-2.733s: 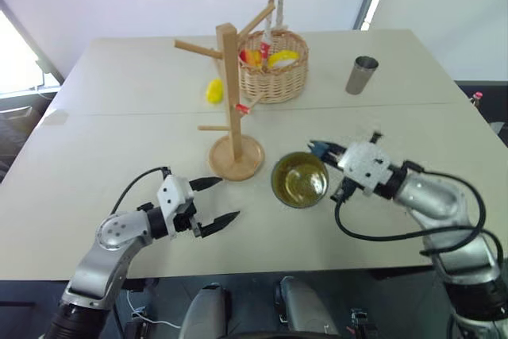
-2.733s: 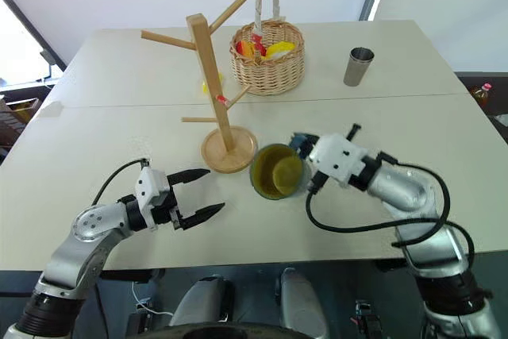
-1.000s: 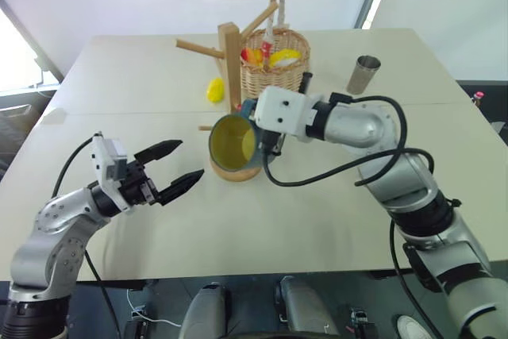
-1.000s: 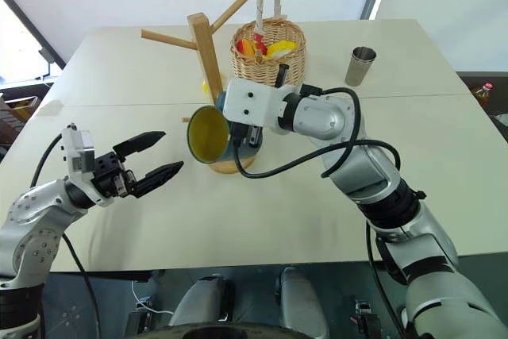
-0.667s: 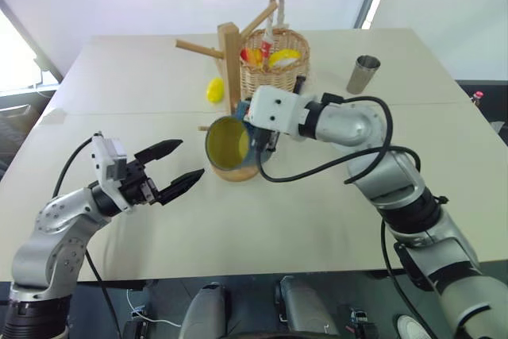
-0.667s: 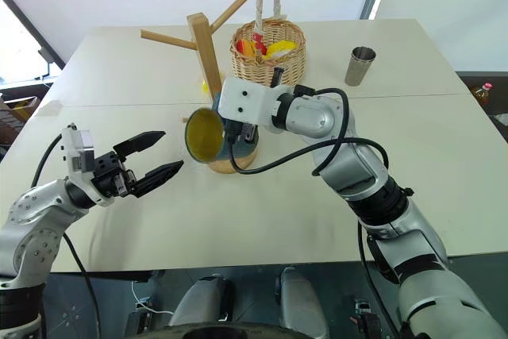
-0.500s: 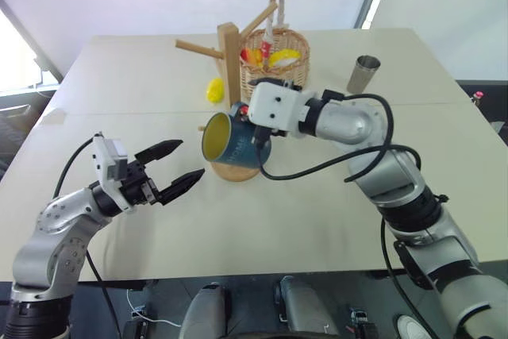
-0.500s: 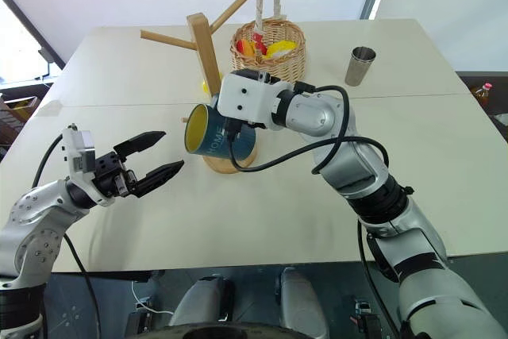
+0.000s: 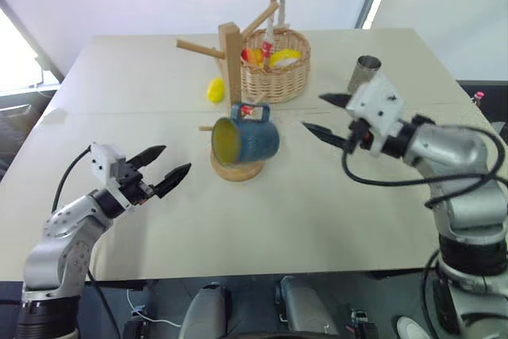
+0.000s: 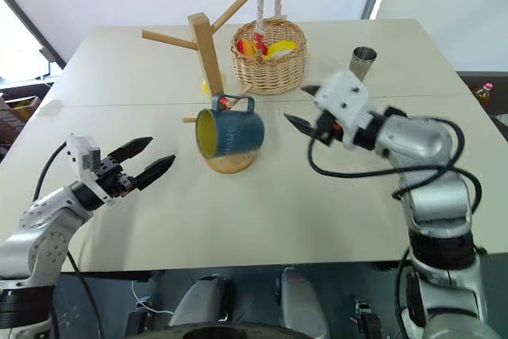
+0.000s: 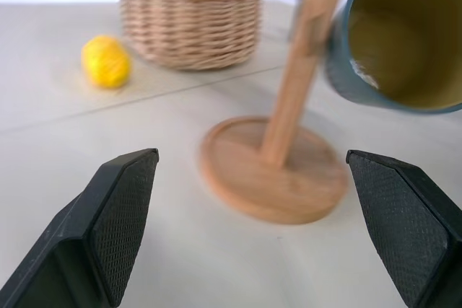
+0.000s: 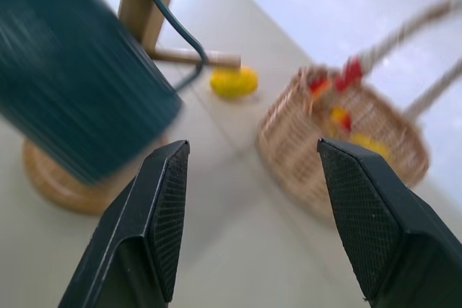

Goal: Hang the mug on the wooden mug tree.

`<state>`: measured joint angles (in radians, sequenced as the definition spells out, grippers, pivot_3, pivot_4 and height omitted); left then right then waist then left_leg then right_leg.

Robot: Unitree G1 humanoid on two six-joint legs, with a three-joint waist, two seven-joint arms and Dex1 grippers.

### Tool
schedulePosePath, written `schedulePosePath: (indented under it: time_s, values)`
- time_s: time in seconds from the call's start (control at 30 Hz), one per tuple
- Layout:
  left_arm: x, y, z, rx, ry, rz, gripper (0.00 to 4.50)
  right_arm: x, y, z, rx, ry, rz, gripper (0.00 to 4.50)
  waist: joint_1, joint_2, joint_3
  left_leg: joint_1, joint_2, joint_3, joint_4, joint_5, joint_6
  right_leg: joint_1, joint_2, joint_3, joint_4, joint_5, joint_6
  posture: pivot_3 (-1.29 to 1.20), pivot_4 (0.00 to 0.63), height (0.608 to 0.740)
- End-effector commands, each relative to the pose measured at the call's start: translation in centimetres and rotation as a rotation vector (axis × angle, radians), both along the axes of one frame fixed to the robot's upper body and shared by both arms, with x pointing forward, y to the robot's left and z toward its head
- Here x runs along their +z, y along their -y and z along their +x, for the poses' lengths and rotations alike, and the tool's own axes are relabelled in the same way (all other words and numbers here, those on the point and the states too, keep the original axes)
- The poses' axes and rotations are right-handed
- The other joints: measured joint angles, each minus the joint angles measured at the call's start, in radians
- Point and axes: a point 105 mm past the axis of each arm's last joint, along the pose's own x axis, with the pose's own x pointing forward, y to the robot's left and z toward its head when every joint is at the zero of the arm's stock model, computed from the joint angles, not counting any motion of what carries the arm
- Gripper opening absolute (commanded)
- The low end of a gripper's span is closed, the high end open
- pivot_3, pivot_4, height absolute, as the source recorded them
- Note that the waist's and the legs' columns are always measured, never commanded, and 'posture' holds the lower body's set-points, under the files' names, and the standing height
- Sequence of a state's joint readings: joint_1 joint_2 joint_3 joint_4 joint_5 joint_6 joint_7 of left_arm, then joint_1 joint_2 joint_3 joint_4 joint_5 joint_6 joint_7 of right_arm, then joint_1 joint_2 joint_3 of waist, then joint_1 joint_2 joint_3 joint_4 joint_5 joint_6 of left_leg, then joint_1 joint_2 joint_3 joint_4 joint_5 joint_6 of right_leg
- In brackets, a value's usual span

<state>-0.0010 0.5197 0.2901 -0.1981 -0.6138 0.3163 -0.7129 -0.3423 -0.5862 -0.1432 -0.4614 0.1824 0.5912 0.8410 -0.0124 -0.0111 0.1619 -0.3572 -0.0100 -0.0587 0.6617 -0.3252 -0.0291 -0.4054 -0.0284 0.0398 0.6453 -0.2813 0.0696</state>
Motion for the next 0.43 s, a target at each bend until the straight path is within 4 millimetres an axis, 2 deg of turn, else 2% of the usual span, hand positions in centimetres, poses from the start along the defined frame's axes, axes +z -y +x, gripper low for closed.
schedulePosePath:
  time_s: [0.03, 0.23, 0.43]
  values:
    - [0.0, -2.3, 0.7, 0.159, 0.036, 0.018, 4.50, -1.1, 1.7, 0.5, -0.097, 0.002, 0.169, 2.90, -0.004, 0.000, 0.000, 0.000, 0.000, 0.000, 0.000, 0.000, 0.000, 0.000, 0.000, 0.000, 0.000, 0.000, 0.000, 0.00, 0.150, 0.740]
    - [-2.4, -4.1, 1.3, 0.368, -0.007, 0.064, 4.50, -4.1, 3.1, 2.1, -0.225, -0.007, 0.377, 2.90, -0.002, 0.000, 0.000, 0.001, 0.000, 0.001, 0.001, 0.000, 0.000, 0.000, 0.001, 0.001, 0.002, 0.000, 0.000, 0.00, 0.150, 0.740]
    - [-3.5, -3.5, 0.9, 0.375, -0.026, 0.076, 4.50, -5.4, 3.3, 2.8, -0.238, -0.007, 0.413, 2.90, -0.001, 0.000, 0.000, 0.000, 0.000, 0.001, 0.001, 0.000, 0.000, -0.001, 0.000, 0.001, 0.002, 0.000, 0.000, 0.00, 0.150, 0.740]
